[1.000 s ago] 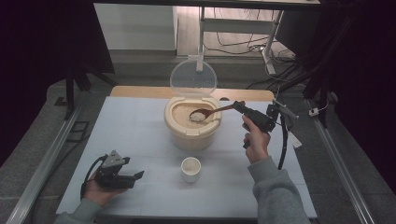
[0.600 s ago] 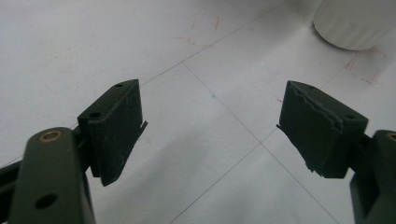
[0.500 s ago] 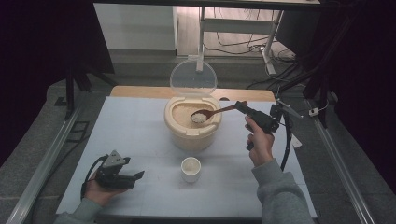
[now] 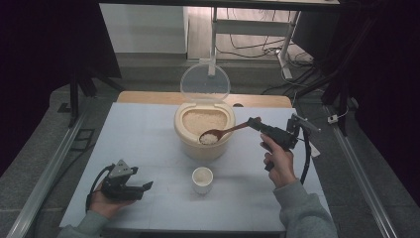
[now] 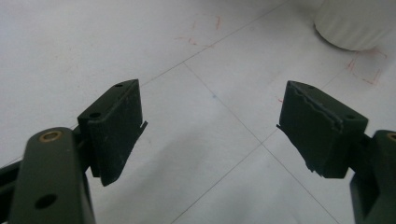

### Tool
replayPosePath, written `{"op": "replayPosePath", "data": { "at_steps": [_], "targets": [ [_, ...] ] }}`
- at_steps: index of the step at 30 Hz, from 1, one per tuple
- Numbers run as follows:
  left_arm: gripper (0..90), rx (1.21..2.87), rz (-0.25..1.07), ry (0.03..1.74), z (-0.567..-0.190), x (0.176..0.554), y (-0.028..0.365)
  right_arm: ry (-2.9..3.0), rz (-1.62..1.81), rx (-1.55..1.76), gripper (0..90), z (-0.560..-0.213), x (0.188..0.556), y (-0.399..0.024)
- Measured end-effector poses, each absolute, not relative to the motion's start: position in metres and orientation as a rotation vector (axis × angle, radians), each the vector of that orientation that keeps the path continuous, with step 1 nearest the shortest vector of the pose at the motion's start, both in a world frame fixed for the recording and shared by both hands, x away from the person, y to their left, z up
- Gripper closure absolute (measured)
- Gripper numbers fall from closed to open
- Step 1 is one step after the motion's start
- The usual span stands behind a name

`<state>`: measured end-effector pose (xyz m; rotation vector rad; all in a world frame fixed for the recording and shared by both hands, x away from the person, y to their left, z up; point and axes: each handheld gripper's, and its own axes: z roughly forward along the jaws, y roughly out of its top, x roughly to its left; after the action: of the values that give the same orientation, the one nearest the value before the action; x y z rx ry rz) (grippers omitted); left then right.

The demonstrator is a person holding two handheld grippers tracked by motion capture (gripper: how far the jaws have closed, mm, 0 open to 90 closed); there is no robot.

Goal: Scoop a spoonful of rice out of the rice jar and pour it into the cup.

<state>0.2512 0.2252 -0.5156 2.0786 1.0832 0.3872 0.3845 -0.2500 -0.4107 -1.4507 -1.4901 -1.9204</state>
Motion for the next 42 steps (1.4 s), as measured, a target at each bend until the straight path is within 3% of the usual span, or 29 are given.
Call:
{"op": "replayPosePath", "data": {
  "at_steps": [42],
  "targets": [
    [21.3, 2.086, 0.390, 1.084, -0.517, 0.252, 0.225, -1.908, -1.699, -1.402, 83.1, -0.438, 0.359, -0.225]
  ]
}}
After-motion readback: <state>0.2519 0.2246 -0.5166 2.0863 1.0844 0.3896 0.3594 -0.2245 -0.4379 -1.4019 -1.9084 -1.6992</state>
